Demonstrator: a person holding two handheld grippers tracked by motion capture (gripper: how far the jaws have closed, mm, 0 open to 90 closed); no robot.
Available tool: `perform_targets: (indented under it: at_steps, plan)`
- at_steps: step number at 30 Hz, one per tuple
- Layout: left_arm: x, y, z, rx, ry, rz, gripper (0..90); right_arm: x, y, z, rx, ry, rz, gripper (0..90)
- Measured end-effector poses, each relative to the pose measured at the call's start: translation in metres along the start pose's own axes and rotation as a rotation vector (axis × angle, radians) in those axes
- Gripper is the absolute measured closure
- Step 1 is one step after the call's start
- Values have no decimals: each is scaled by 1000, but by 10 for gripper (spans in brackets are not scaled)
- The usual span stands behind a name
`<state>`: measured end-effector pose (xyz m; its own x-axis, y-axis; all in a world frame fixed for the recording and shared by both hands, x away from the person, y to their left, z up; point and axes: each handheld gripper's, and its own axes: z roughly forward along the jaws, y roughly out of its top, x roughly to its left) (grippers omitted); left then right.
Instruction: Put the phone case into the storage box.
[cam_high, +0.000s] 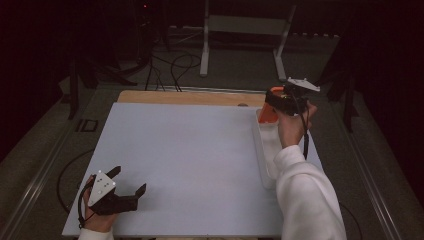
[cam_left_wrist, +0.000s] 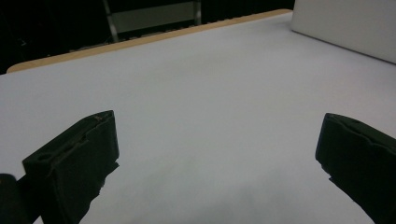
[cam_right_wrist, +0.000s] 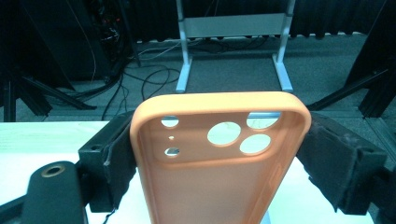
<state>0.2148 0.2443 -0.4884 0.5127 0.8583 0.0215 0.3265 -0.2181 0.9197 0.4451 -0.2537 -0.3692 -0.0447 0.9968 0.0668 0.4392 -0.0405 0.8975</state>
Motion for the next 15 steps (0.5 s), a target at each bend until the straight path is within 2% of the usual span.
perform_targets:
  at_steps: [15]
  plan:
    - [0,0,0,-3,-1,-3,2,1,-4,8,16,-11,-2,168]
